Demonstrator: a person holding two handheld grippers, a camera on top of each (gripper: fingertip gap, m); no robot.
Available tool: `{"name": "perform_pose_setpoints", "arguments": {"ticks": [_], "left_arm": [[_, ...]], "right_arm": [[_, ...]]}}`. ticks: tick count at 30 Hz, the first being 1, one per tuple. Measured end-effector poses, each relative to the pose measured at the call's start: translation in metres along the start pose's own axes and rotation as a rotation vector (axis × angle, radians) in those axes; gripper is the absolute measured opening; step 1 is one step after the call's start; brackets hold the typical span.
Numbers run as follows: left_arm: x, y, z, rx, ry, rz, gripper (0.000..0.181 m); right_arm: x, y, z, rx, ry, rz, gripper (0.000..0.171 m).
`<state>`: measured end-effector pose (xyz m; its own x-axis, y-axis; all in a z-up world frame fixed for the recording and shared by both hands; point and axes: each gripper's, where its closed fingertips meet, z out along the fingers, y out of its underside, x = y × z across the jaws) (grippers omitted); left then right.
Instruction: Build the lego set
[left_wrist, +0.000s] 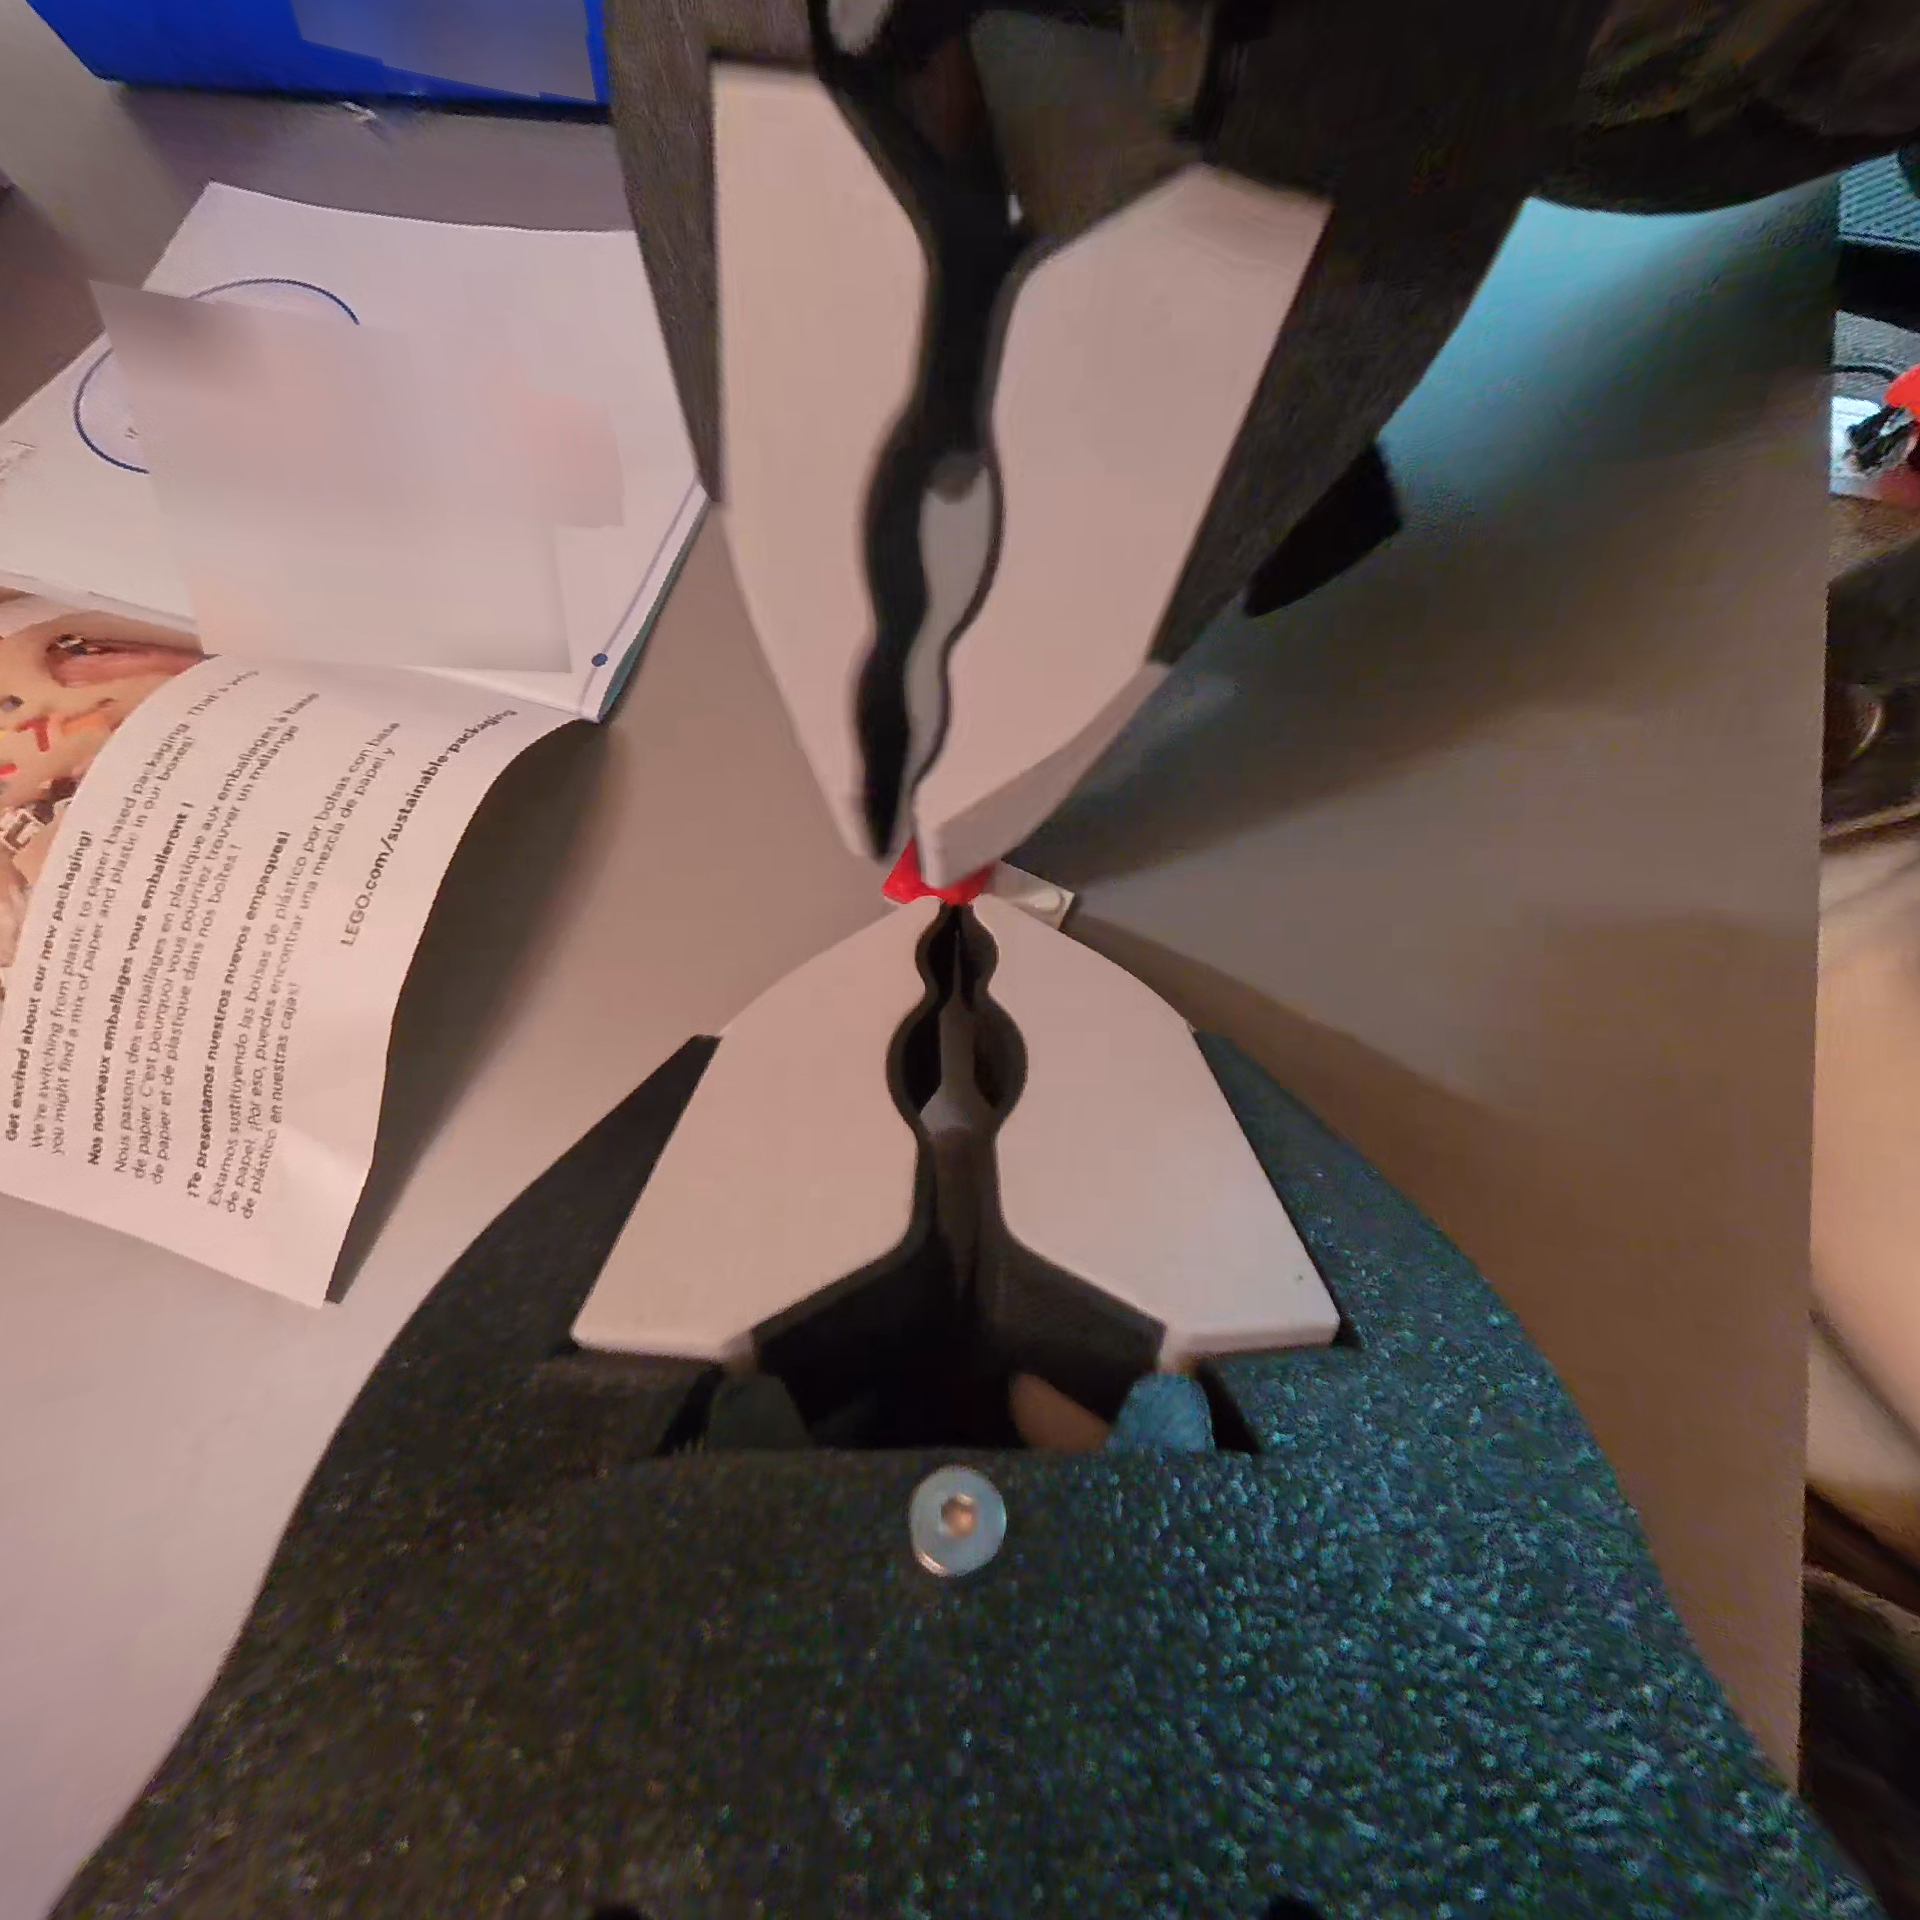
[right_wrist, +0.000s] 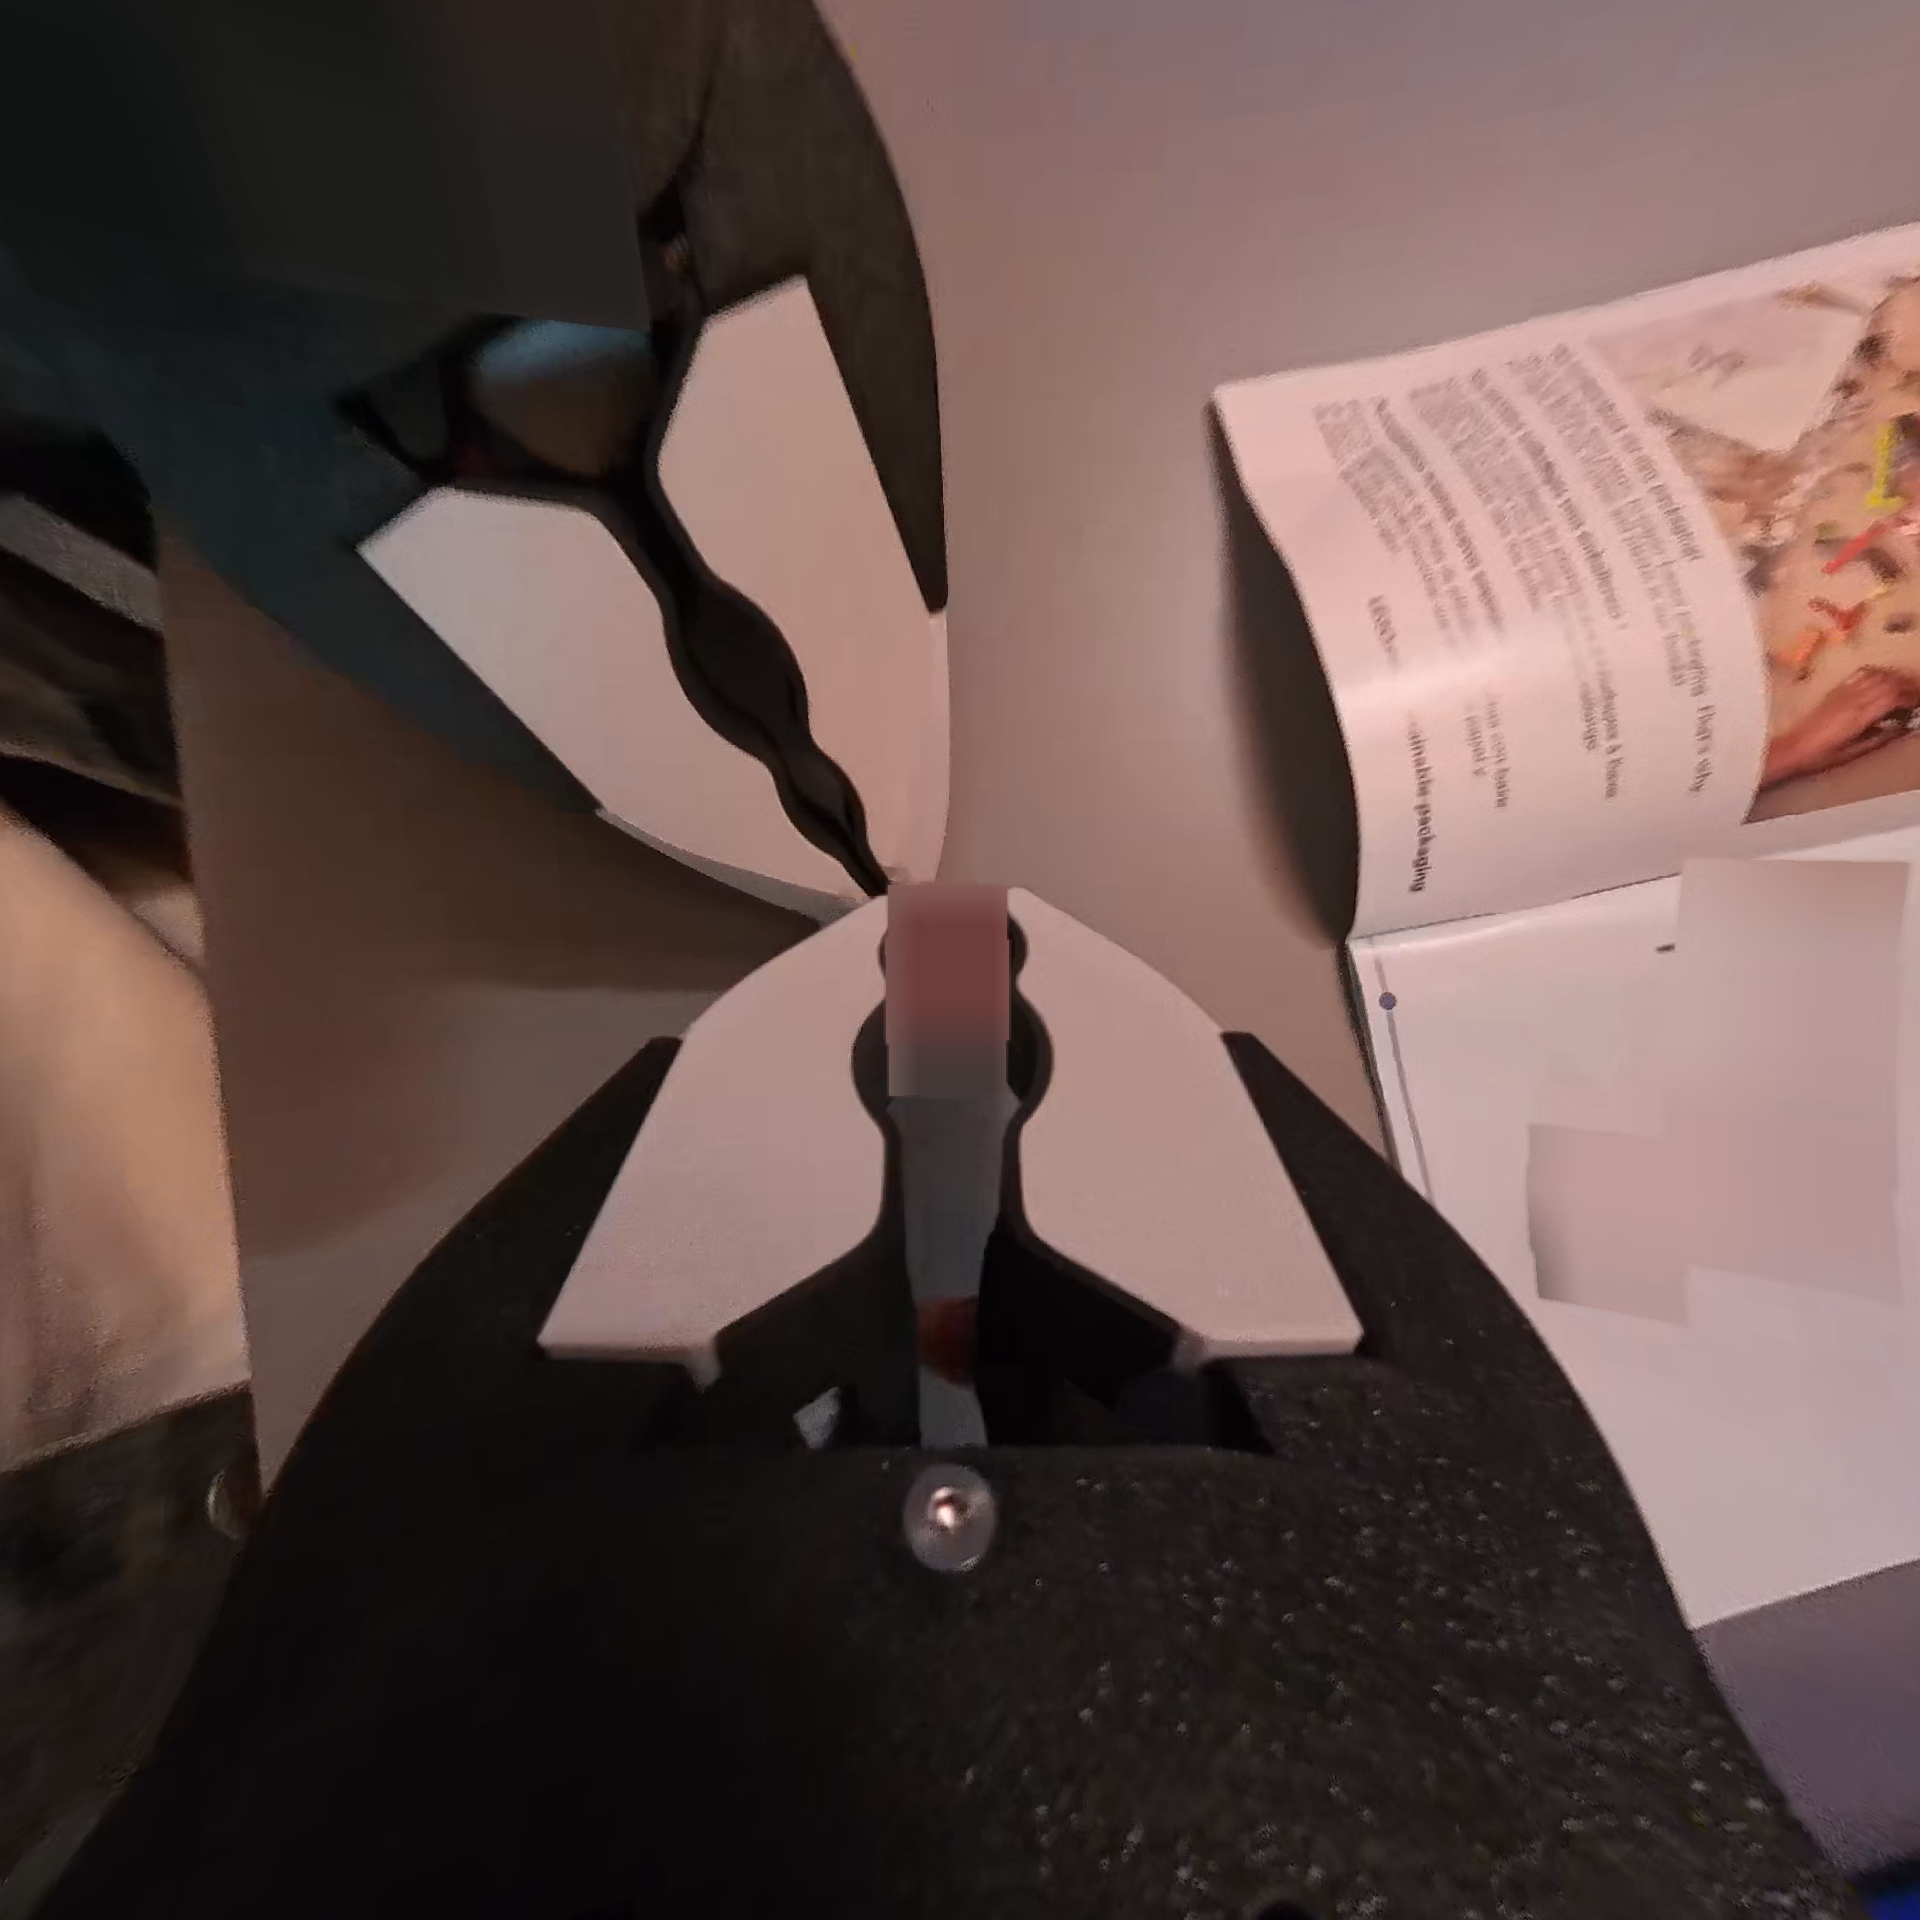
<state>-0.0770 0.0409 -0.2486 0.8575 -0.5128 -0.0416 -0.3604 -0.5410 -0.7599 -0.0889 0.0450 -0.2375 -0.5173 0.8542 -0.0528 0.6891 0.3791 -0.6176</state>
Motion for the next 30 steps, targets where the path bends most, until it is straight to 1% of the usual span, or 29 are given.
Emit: {"name": "perform_pose_setpoints", "arguments": {"ticks": [2, 5, 8, 11, 16, 18, 22, 23, 26, 30], "left_arm": [[0.0, 0.0, 0.0, -0.002, -0.004, 0.001, 0.001], [0.001, -0.001, -0.001, 0.008, 0.006, 0.008, 0.006], [-0.001, -0.004, -0.003, 0.028, -0.001, 0.005, 0.01], [-0.007, -0.007, -0.003, 0.041, -0.025, 0.004, 0.012], [-0.008, -0.008, 0.003, 0.022, -0.024, 0.029, 0.01], [-0.006, -0.006, 0.004, 0.013, -0.008, 0.028, 0.005], [-0.006, -0.006, 0.004, 0.007, -0.008, 0.03, 0.005], [-0.008, -0.006, 0.004, 0.008, -0.016, 0.02, 0.001], [-0.007, -0.005, 0.003, 0.013, 0.005, 0.003, 0.0], [-0.006, -0.004, 0.004, 0.011, -0.014, 0.02, 0.0]], "right_arm": [[-0.001, -0.004, -0.007, 0.06, -0.011, 0.012, 0.013], [0.004, 0.009, -0.009, -0.005, 0.038, -0.034, 0.012], [0.001, 0.008, -0.01, 0.002, 0.019, -0.049, 0.007], [-0.001, 0.011, -0.005, -0.024, 0.009, -0.057, 0.007], [-0.001, 0.016, 0.002, -0.053, 0.002, -0.054, 0.012], [-0.002, 0.017, 0.003, -0.058, -0.003, -0.045, 0.011], [-0.002, 0.018, 0.003, -0.067, -0.002, -0.049, 0.01], [-0.003, 0.017, 0.004, -0.067, -0.003, -0.05, 0.01], [-0.004, 0.017, 0.004, -0.073, -0.002, -0.04, 0.01], [-0.005, 0.017, 0.004, -0.109, 0.005, -0.023, 0.01]]}}
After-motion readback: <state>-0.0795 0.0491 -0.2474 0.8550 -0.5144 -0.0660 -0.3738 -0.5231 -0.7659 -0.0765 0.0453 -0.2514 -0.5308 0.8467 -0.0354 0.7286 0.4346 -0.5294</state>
